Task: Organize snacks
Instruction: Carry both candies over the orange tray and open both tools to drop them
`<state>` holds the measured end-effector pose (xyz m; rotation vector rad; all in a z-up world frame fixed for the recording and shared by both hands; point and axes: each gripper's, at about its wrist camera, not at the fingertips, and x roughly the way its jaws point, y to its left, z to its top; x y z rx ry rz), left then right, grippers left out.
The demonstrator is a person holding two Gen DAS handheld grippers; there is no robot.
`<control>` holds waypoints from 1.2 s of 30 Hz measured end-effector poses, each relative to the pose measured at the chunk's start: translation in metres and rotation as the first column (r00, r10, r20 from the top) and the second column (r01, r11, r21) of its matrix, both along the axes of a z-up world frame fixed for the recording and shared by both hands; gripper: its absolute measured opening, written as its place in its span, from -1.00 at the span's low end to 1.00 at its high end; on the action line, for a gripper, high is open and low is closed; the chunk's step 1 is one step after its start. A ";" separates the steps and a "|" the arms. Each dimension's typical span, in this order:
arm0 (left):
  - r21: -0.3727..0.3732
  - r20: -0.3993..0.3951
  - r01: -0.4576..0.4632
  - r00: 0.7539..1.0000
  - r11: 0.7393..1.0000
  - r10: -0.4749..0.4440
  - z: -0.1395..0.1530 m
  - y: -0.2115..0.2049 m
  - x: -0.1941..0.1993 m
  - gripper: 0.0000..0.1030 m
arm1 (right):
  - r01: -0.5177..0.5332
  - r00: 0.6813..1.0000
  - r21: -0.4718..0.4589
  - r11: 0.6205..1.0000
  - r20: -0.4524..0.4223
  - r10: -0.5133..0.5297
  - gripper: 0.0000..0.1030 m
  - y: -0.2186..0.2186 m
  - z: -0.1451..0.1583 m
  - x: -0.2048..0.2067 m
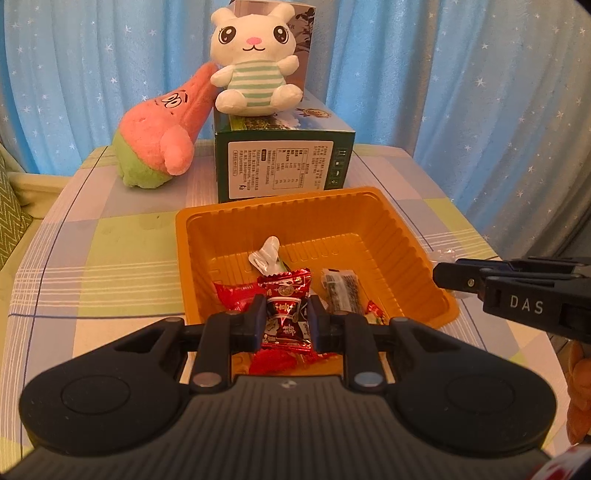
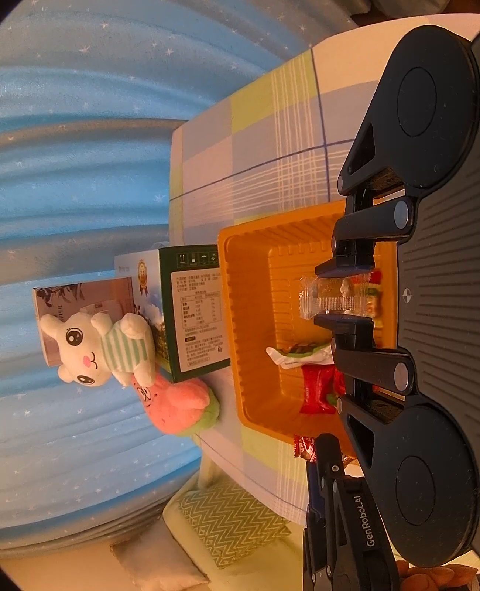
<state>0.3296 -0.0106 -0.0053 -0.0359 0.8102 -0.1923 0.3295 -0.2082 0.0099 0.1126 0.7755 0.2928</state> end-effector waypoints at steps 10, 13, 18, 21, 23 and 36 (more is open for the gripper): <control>0.016 -0.020 0.006 1.000 1.000 -0.006 -0.010 0.005 0.041 -0.59 | 0.001 1.000 0.004 1.000 -0.026 -0.001 -0.60 0.000 -0.009 0.043; 0.010 -0.025 0.007 1.000 1.000 -0.007 -0.011 0.005 0.052 -0.59 | 0.004 0.999 0.001 1.000 -0.033 -0.004 -0.60 0.000 -0.013 0.052; 0.011 -0.039 0.017 0.999 1.000 -0.016 -0.016 0.002 0.065 -0.59 | 0.009 0.999 0.008 1.000 -0.049 -0.008 -0.60 -0.002 -0.019 0.063; 0.016 -0.046 0.016 0.999 1.000 -0.015 -0.020 0.001 0.072 -0.59 | 0.005 0.999 0.005 1.000 -0.053 -0.005 -0.60 -0.001 -0.022 0.069; 0.015 -0.050 0.017 0.999 1.000 -0.016 -0.023 0.001 0.075 -0.59 | 0.004 0.999 0.004 1.000 -0.053 -0.004 -0.60 -0.001 -0.023 0.070; 0.013 -0.054 -0.007 0.999 1.000 0.007 -0.030 0.014 0.075 -0.24 | 0.006 0.997 0.008 1.000 -0.072 -0.006 -0.60 -0.003 -0.031 0.072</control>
